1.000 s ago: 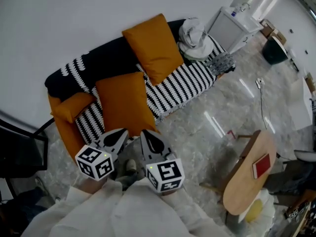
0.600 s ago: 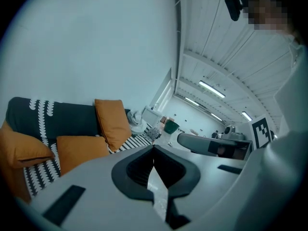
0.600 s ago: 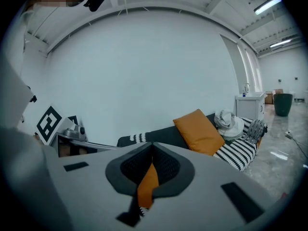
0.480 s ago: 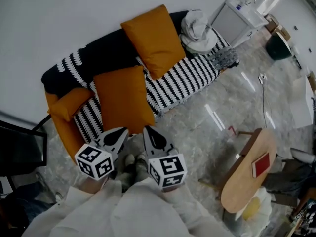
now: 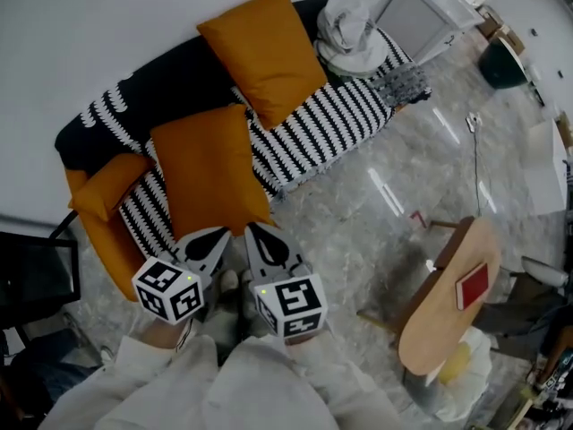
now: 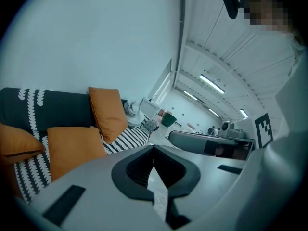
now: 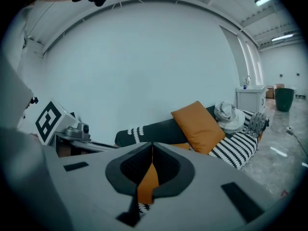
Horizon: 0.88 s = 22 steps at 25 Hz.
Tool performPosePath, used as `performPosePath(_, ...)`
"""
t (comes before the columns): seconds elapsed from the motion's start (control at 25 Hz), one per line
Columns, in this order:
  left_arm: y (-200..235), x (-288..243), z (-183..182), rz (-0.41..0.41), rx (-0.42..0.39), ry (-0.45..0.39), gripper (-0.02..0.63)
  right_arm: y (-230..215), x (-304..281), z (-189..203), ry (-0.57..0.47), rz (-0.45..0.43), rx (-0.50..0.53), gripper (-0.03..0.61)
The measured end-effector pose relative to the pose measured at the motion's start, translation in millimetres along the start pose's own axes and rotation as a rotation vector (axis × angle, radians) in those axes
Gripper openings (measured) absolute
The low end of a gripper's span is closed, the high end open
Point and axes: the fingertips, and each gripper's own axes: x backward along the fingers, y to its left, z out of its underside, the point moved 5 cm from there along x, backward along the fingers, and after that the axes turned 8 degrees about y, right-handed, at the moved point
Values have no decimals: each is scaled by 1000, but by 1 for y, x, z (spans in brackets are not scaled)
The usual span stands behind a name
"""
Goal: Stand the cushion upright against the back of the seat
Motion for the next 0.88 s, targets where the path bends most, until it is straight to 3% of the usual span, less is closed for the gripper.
performPosePath(0.36,21,-40,24,6,-18,54,8,-42,-27,36,20,56,33,14)
performPosePath(0.88,67,-106,105,3,12,155,8,-79,-75,150,123,113,-64,14)
